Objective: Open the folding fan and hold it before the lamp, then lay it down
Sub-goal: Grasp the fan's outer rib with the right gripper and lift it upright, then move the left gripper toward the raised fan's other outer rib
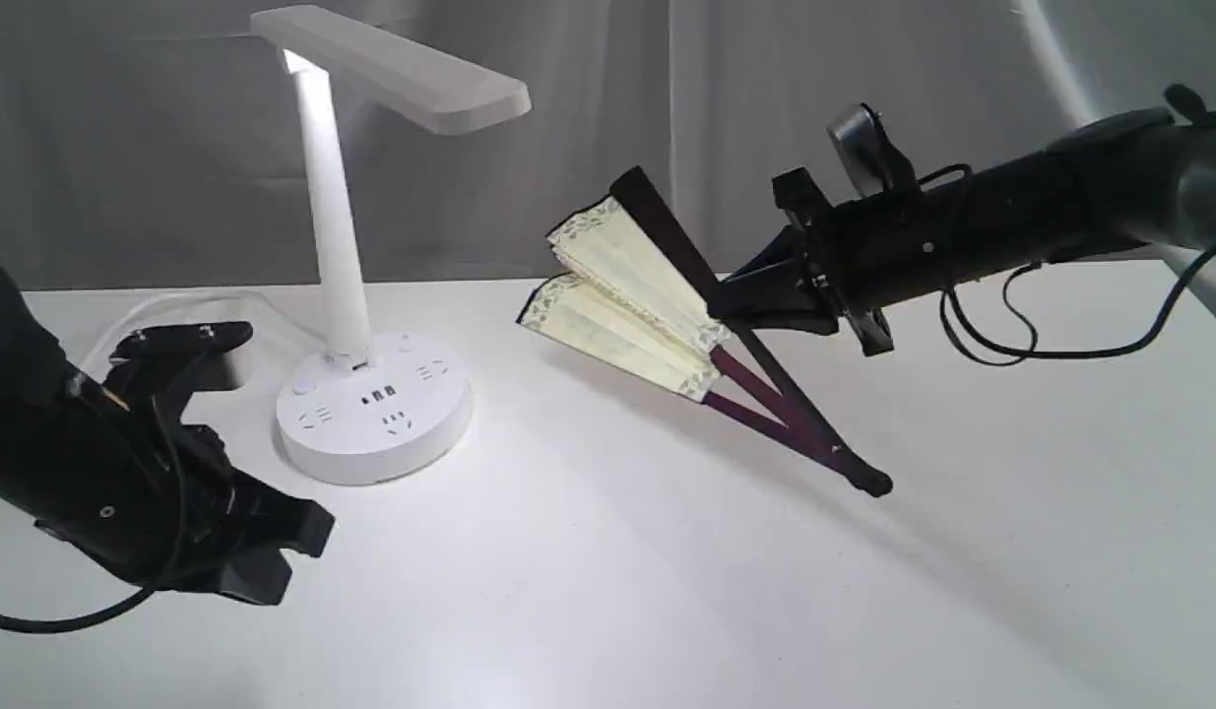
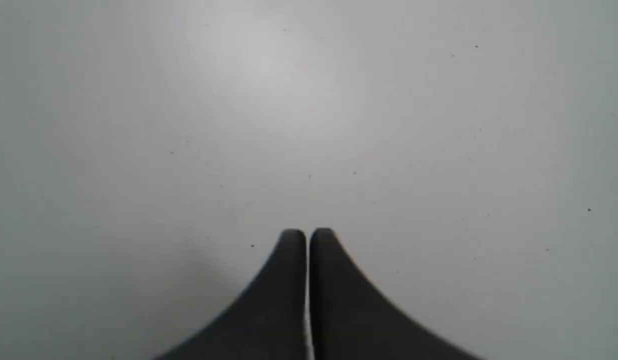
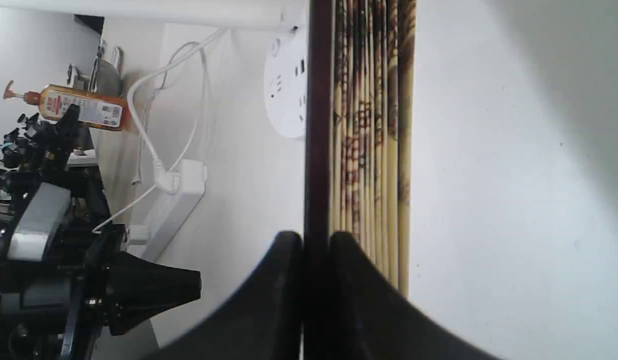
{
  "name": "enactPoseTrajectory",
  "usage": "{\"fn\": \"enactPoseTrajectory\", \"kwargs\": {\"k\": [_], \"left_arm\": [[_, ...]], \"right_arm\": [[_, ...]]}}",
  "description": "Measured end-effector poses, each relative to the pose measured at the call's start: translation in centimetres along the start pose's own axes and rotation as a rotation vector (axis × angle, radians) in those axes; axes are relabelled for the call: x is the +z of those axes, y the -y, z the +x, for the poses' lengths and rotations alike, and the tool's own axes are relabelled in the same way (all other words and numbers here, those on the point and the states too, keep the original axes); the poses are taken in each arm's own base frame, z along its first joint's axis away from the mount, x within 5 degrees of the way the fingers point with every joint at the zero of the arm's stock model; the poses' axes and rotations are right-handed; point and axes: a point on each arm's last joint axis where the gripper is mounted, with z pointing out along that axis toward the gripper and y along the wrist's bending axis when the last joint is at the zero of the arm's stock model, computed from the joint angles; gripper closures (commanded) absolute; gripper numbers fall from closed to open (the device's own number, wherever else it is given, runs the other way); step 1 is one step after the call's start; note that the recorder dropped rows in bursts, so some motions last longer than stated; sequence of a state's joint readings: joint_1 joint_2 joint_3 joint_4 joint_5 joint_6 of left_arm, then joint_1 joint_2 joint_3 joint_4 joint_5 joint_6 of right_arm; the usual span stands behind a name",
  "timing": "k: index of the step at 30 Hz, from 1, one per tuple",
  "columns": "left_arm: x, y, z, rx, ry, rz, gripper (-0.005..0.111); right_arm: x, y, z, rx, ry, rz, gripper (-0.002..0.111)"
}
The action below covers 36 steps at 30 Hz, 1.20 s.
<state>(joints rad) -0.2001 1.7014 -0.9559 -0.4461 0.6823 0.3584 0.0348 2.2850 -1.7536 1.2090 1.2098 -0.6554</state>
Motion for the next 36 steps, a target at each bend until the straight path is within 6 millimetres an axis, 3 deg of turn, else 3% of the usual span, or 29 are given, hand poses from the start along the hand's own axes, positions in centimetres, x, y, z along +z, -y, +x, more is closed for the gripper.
{"fn": "enactPoseTrajectory", "kwargs": {"k": [7, 16, 27, 36], "left_arm": [[0.7, 2.7, 0.4, 0.102, -0.026, 0.019, 0.107], [1.3, 5.4, 0.9, 0.208, -0.04, 0.031, 0.107], [1.0, 6.1, 0.7, 0.255, -0.005, 0.076, 0.107], [-1.7, 6.2, 0.6, 0.286, 0.064, 0.022, 0.107]], "right_arm": [[-0.3, 0.9, 3.2, 0.08, -0.016, -0.029, 0.108], [-3.4, -0.3, 7.4, 0.125, 0.059, -0.075, 0.108], [-5.3, -0.5, 13.3, 0.191, 0.13, -0.104, 0.108], [-5.5, -1.1, 15.5, 0.178, 0.126, -0.103, 0.108]]}}
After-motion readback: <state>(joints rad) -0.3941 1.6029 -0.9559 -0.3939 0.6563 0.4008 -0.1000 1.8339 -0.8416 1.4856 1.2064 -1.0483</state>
